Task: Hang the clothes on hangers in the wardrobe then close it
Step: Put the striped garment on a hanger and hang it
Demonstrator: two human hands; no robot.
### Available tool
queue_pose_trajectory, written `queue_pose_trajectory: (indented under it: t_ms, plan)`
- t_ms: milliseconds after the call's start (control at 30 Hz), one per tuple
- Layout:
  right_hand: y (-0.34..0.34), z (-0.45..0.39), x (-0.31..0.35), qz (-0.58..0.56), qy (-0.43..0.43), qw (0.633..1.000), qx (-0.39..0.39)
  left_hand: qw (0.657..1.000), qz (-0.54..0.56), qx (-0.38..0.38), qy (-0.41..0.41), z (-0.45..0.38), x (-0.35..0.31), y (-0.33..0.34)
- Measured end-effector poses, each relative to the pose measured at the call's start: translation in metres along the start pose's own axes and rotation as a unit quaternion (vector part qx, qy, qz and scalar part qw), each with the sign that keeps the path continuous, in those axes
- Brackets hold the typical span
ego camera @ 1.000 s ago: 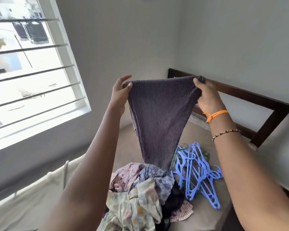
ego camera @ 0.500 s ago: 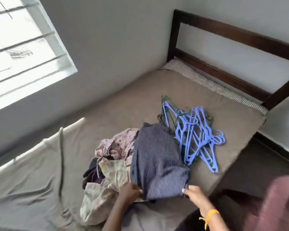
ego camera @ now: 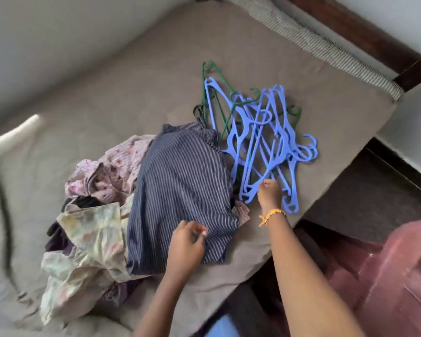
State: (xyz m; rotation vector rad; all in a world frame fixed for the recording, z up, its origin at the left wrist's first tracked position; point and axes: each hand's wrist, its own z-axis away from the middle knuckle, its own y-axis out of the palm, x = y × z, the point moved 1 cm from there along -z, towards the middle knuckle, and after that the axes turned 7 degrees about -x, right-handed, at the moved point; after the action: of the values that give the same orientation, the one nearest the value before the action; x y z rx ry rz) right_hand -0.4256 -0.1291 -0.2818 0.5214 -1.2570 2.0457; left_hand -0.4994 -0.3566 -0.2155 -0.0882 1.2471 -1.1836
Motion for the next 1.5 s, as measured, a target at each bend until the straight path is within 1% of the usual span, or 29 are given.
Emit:
queue_pose_trajectory:
  t_ms: [67,200,333,433,500,600,633,733,767,833,900,967,1000,1067,1100,1133,1167,1200,1267,1300,1333,1367,1400,1433,1500]
  plan:
    - [0.01,-0.024,0.004,-0.003,0.017,0.999,-0.033,0.999,0.019,0.032,0.003,-0.005,0.003,0.016]
    - [0.021,-0.047,-0.007,-0.006,0.045,0.996,-0.079,0.997,0.035,0.061,-0.022,-0.011,0.011,0.034]
    - [0.012,-0.046,-0.018,-0.027,0.049,0.994,-0.089,0.996,0.05,0.057,-0.036,-0.017,0.008,0.033]
    - [-0.001,-0.032,-0.024,-0.035,0.028,0.992,-0.12,0.996,0.063,0.057,-0.041,-0.022,0.002,0.028]
    - [-0.004,-0.025,-0.031,-0.063,0.028,0.989,-0.129,0.995,0.067,0.059,-0.041,-0.023,0.0,0.026]
    - [-0.01,-0.01,-0.035,-0.145,0.03,0.98,-0.131,0.995,0.074,0.059,-0.038,-0.021,-0.002,0.024]
    - [-0.013,-0.003,-0.032,-0.171,0.014,0.975,-0.141,0.994,0.079,0.062,-0.042,-0.02,-0.003,0.023]
    - [-0.022,0.029,-0.015,-0.194,-0.071,0.962,-0.179,0.992,0.091,0.074,-0.056,-0.013,-0.004,0.023]
    - [-0.024,0.042,-0.012,-0.204,-0.101,0.957,-0.178,0.99,0.1,0.084,-0.062,-0.009,-0.003,0.022]
    - [-0.025,0.069,-0.012,-0.213,-0.162,0.952,-0.148,0.978,0.156,0.103,-0.091,0.002,-0.001,0.018]
    - [-0.025,0.095,-0.024,-0.178,-0.234,0.952,-0.083,0.948,0.256,0.1,-0.159,0.015,0.004,0.012]
    - [-0.022,0.121,-0.042,-0.125,-0.318,0.94,0.003,0.891,0.376,0.078,-0.243,0.022,0.016,-0.001]
    - [-0.02,0.131,-0.055,-0.088,-0.366,0.926,0.045,0.857,0.435,0.069,-0.268,0.023,0.025,-0.009]
    - [-0.012,0.149,-0.085,0.006,-0.471,0.876,0.106,0.78,0.554,0.047,-0.287,0.023,0.05,-0.029]
    - [-0.008,0.156,-0.1,0.053,-0.506,0.852,0.123,0.755,0.591,0.038,-0.281,0.024,0.063,-0.039]
    - [-0.004,0.16,-0.114,0.092,-0.519,0.839,0.134,0.755,0.594,0.044,-0.274,0.027,0.075,-0.047]
    - [-0.001,0.162,-0.125,0.126,-0.52,0.834,0.134,0.77,0.575,0.05,-0.271,0.032,0.086,-0.051]
    - [0.002,0.163,-0.135,0.153,-0.513,0.834,0.13,0.801,0.533,0.052,-0.269,0.038,0.097,-0.053]
    - [0.009,0.164,-0.143,0.189,-0.493,0.838,0.138,0.875,0.401,0.056,-0.264,0.052,0.112,-0.048]
    - [0.013,0.167,-0.143,0.187,-0.48,0.843,0.153,0.901,0.34,0.051,-0.266,0.057,0.118,-0.044]
    - [0.019,0.171,-0.139,0.175,-0.46,0.854,0.168,0.917,0.29,0.037,-0.273,0.063,0.125,-0.039]
    - [0.024,0.176,-0.133,0.157,-0.435,0.869,0.177,0.922,0.26,0.02,-0.287,0.067,0.133,-0.035]
    - [0.03,0.181,-0.128,0.143,-0.415,0.881,0.177,0.918,0.259,0.004,-0.301,0.071,0.138,-0.031]
    - [0.036,0.185,-0.124,0.142,-0.411,0.883,0.176,0.91,0.267,-0.007,-0.317,0.075,0.143,-0.027]
    - [0.05,0.193,-0.123,0.19,-0.438,0.863,0.168,0.891,0.301,-0.021,-0.338,0.081,0.148,-0.02]
